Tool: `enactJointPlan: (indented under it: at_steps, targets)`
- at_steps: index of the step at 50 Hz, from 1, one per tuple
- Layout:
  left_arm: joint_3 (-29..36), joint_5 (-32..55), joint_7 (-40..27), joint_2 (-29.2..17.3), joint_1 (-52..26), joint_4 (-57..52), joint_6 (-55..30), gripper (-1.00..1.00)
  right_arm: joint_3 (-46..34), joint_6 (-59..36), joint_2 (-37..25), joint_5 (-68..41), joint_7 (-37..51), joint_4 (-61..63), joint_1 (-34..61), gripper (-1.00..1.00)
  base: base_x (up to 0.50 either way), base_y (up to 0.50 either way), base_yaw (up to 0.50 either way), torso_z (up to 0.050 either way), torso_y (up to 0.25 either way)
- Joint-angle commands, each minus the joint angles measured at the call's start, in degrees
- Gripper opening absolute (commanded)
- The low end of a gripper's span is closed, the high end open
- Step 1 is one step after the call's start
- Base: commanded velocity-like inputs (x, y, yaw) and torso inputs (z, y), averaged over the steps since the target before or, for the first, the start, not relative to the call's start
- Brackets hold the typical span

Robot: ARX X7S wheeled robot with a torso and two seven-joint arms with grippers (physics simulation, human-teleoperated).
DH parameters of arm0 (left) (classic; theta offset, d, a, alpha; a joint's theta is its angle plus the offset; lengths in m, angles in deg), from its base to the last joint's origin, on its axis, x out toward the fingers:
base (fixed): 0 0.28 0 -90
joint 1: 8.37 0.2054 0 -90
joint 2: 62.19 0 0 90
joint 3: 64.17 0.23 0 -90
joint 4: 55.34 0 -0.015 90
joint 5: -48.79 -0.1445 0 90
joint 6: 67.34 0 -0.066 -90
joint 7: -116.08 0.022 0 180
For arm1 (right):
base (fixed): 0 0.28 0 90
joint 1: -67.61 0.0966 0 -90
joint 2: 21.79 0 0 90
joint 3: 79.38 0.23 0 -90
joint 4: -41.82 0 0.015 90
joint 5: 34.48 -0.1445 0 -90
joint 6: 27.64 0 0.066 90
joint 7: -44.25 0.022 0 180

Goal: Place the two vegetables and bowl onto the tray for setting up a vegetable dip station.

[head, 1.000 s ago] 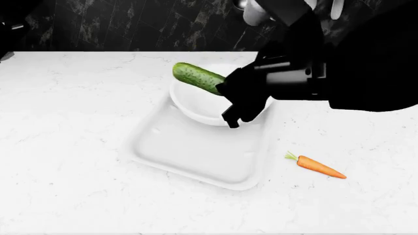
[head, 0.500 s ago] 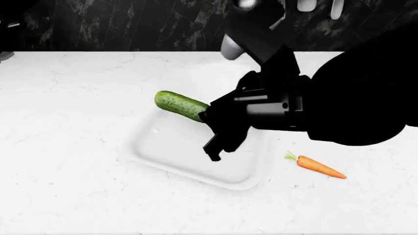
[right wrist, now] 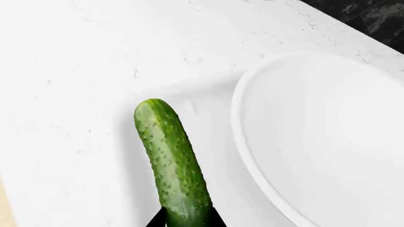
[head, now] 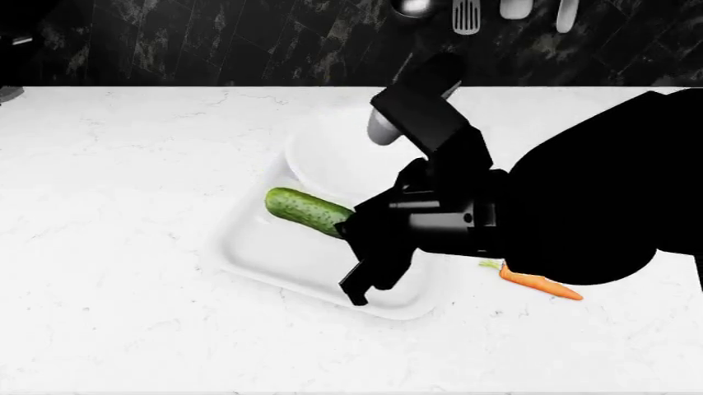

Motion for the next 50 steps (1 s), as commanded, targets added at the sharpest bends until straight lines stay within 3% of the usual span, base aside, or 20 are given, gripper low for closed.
enactJointPlan:
  at_steps: [1,50]
  targets:
    - [-0.17,0.06,-0.04,0.12,-0.03,0.02,-0.16,1.00,-0.48,0.38,-0.66,0.96,0.58,1.01,-1.61,-1.00,0.00,0.00,0.00,0.000,0.000]
    - [-1.04,0.09,-0.08,0.01,-0.01,-0.24,-0.73,1.00,-2.00,2.81,1.79,7.35,-4.32,0.17,-5.45,-1.00,0.00,0.00,0.00,0.000,0.000]
